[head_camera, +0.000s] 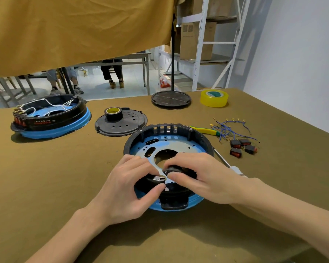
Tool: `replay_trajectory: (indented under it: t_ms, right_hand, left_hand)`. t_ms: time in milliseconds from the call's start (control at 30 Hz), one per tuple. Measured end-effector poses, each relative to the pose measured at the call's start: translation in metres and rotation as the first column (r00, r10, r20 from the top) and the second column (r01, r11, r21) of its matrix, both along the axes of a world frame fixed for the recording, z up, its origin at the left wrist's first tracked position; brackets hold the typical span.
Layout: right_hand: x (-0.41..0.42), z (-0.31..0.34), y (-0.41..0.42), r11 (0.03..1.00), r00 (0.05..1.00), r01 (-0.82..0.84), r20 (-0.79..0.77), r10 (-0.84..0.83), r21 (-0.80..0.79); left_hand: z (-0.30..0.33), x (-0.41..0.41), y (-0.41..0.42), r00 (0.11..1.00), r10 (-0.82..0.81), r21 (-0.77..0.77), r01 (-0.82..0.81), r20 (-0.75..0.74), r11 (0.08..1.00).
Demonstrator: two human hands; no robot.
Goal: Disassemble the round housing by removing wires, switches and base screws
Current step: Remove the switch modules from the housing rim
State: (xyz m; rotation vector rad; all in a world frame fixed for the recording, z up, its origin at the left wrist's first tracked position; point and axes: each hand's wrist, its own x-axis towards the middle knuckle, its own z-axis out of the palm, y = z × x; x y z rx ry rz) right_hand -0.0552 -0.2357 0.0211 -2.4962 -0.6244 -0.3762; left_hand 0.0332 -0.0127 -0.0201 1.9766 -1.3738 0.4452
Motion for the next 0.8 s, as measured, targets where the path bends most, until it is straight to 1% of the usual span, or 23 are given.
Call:
replay_trajectory:
  t_ms: [33,67,100,167,200,233,267,433,533,600,700,800]
  right_hand:
    - [0.001,-0.001,0.001,0.998,1.0,0.013,0.009,-0.014,0.056]
    - [0.002,-0.002,0.0,0.986,0.999,0.04,0.006,-0.041,0.159]
    - [0.002,-0.002,-0.001,0.951,0.997,0.075,-0.018,-0.073,0.3]
    - [0.004,0.002,-0.005,0.817,0.991,0.137,-0.077,-0.113,0.56]
    - [0.005,0.003,-0.008,0.753,0.986,0.164,-0.082,-0.146,0.637]
    - [0.007,0.004,-0.014,0.713,0.978,0.192,-0.076,-0.192,0.675]
    - [0.007,0.005,-0.021,0.694,0.968,0.221,-0.067,-0.243,0.685]
    - [0.005,0.006,-0.063,0.692,0.89,0.41,-0.095,-0.445,0.594]
    - [0.001,0.005,-0.09,0.707,0.824,0.508,-0.041,-0.565,0.492]
    - [-0.003,0.002,-0.113,0.703,0.754,0.602,0.02,-0.656,0.379]
    - [-0.011,-0.01,-0.154,0.631,0.634,0.753,0.049,-0.772,0.185]
    - [-0.013,-0.018,-0.183,0.578,0.576,0.815,0.058,-0.816,0.036]
  left_hand:
    - [0.001,0.0,0.0,1.0,0.003,0.002,-0.003,0.002,1.0]
    - [0.002,-0.001,0.0,1.0,0.006,0.005,-0.006,0.005,1.0]
    - [0.004,-0.002,-0.001,1.0,0.01,0.009,-0.01,0.008,1.0]
    - [0.005,-0.003,-0.001,1.0,0.018,0.013,-0.018,0.019,1.0]
    - [0.005,-0.003,-0.002,1.0,0.019,0.011,-0.019,0.025,1.0]
    - [0.006,-0.003,-0.002,0.999,0.019,0.009,-0.019,0.028,1.0]
    - [0.006,-0.002,-0.003,0.999,0.02,0.008,-0.02,0.03,1.0]
    - [0.005,-0.003,-0.006,0.999,0.026,0.018,-0.027,0.036,0.999]
    - [0.005,-0.003,-0.008,0.998,0.037,0.018,-0.037,0.044,0.999]
    - [0.005,-0.003,-0.008,0.998,0.045,0.02,-0.046,0.043,0.999]
    - [0.003,-0.003,-0.009,0.998,0.05,0.026,-0.052,0.043,0.998]
    - [0.003,-0.003,-0.01,0.997,0.061,0.028,-0.062,0.049,0.998]
